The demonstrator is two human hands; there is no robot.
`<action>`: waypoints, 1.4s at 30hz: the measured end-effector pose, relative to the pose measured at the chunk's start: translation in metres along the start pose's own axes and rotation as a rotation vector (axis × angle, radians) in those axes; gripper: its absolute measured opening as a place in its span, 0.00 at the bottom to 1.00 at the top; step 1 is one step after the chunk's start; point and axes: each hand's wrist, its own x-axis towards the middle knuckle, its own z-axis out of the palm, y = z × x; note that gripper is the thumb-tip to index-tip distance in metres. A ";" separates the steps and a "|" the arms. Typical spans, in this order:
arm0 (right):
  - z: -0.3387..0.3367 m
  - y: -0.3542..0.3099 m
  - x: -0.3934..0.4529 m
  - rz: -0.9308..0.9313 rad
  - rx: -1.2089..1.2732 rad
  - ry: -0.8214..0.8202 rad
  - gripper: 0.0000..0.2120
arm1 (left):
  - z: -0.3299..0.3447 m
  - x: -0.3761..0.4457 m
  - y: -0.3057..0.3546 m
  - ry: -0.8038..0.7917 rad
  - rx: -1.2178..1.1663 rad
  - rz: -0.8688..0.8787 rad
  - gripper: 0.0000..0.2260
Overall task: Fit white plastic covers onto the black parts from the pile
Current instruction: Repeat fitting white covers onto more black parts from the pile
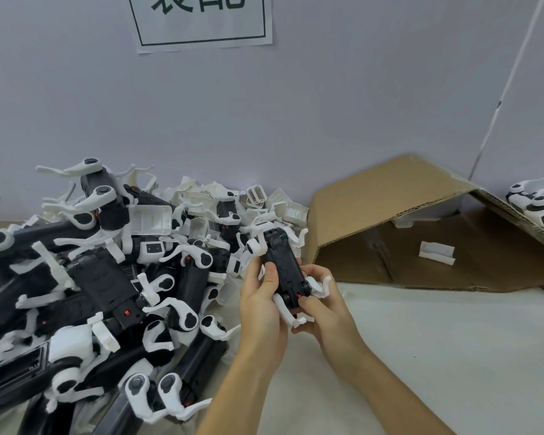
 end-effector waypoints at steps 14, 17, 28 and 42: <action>-0.001 0.001 0.001 0.019 0.046 -0.023 0.12 | -0.002 0.000 -0.003 -0.043 0.012 0.005 0.18; -0.002 0.001 0.002 0.030 0.072 -0.029 0.13 | 0.000 0.000 -0.003 -0.034 0.005 0.003 0.16; -0.004 0.001 0.001 0.008 0.050 -0.052 0.19 | 0.001 -0.002 0.000 -0.037 -0.012 -0.013 0.17; -0.005 0.000 0.000 0.011 0.042 -0.024 0.18 | 0.003 -0.003 0.000 0.004 -0.030 -0.012 0.18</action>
